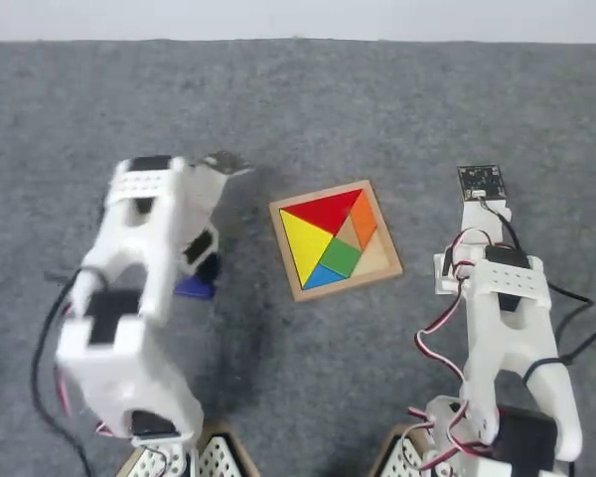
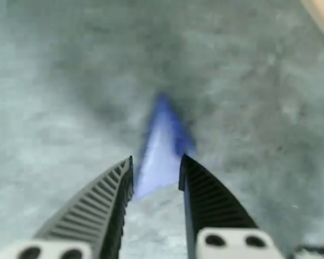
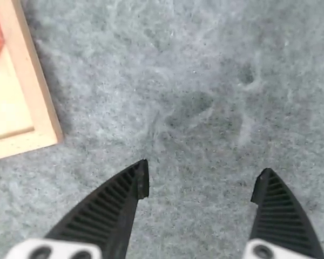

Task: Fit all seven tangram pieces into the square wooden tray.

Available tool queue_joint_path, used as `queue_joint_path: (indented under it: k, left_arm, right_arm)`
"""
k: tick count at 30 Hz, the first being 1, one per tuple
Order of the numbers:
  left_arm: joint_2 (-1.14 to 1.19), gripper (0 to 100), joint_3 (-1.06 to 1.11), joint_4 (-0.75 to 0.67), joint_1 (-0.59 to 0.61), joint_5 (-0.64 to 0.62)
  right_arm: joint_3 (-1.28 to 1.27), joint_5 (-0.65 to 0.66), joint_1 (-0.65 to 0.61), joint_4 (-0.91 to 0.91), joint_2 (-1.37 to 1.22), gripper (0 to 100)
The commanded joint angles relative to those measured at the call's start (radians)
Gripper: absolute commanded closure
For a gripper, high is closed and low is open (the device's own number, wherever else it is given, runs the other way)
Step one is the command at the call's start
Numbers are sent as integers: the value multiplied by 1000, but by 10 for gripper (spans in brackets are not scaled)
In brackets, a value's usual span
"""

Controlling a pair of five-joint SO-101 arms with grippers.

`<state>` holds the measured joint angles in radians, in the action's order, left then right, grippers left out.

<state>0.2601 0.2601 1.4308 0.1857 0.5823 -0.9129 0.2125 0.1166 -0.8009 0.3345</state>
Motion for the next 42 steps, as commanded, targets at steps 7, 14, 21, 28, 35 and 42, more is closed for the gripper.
queue_joint_path:
  k: [7,14,21,28,35,42]
  left_arm:
    - [-674,818,400,-146,26,129]
    - [-563,791,533,-272,-46,127]
    - [-233,793,384,-328,-52,127]
    - [-3,794,179,-230,-48,129]
    - [69,828,99,-176,-48,135]
    - [-89,837,136,-183,-46,135]
  right_arm:
    - [48,-2,4,-1,36,688]
    - [48,-2,4,-1,36,688]
    - [48,-2,4,-1,36,688]
    - [48,-2,4,-1,36,688]
    - [48,-2,5,-1,36,688]
    - [48,0,5,-1,36,688]
